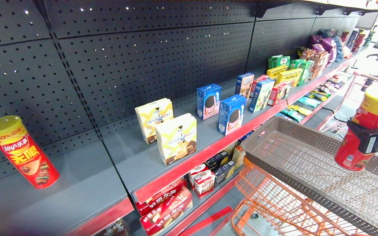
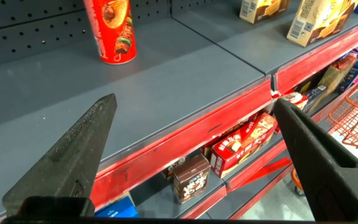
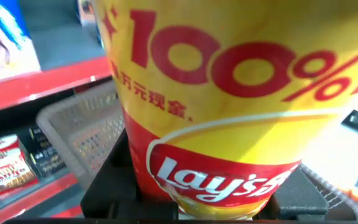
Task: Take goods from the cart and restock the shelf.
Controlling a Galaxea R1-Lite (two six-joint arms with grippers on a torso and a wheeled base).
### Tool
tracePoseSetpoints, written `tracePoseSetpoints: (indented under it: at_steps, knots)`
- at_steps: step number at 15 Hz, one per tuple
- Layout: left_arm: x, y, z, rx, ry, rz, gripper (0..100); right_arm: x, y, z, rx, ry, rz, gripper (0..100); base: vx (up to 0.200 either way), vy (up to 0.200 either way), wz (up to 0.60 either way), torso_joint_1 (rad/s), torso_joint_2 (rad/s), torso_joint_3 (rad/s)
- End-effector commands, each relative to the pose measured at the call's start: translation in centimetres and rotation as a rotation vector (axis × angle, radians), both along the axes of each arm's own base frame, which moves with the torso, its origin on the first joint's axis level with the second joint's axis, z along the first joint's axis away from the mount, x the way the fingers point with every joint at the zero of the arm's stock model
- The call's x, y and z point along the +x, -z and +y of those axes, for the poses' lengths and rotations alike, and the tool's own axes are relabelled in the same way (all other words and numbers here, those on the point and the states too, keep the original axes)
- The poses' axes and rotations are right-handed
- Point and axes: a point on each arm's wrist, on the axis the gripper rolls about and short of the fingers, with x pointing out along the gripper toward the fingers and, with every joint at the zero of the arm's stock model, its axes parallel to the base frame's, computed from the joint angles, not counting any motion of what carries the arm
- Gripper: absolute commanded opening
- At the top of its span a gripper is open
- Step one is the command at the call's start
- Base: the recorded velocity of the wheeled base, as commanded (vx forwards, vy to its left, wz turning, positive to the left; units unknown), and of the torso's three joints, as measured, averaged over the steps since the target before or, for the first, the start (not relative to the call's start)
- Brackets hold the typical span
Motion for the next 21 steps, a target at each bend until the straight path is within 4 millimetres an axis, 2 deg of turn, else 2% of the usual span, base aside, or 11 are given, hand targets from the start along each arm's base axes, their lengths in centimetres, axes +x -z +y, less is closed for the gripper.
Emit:
tracePoseSetpoints:
  at_steps: [1,5,10,17,21]
  knots:
    - [0.0,0.0,0.0,-0.002,0.001,0.001,100,-2.9,-1.1,0.2,-0.032,0.002,-0.06,0,0.0,0.0,0.0,0.0,0.0,0.0]
    - [0.0,0.0,0.0,-0.001,-0.001,0.001,100,-5.5,-2.0,0.8,-0.041,-0.029,-0.078,0,0.0,0.0,0.0,0.0,0.0,0.0]
    - [0.0,0.0,0.0,-0.001,0.001,0.0,100,-8.0,-1.6,1.0,-0.036,-0.033,-0.031,0,0.0,0.0,0.0,0.0,0.0,0.0]
    - [0.0,0.0,0.0,-0.001,-0.001,0.0,100,-8.1,-1.7,1.7,-0.097,-0.078,-0.023,0,0.0,0.0,0.0,0.0,0.0,0.0]
    - [0.0,0.0,0.0,0.004,0.005,0.0,100,-8.4,-1.0,2.2,-0.115,-0.106,-0.009,0,0.0,0.0,0.0,0.0,0.0,0.0]
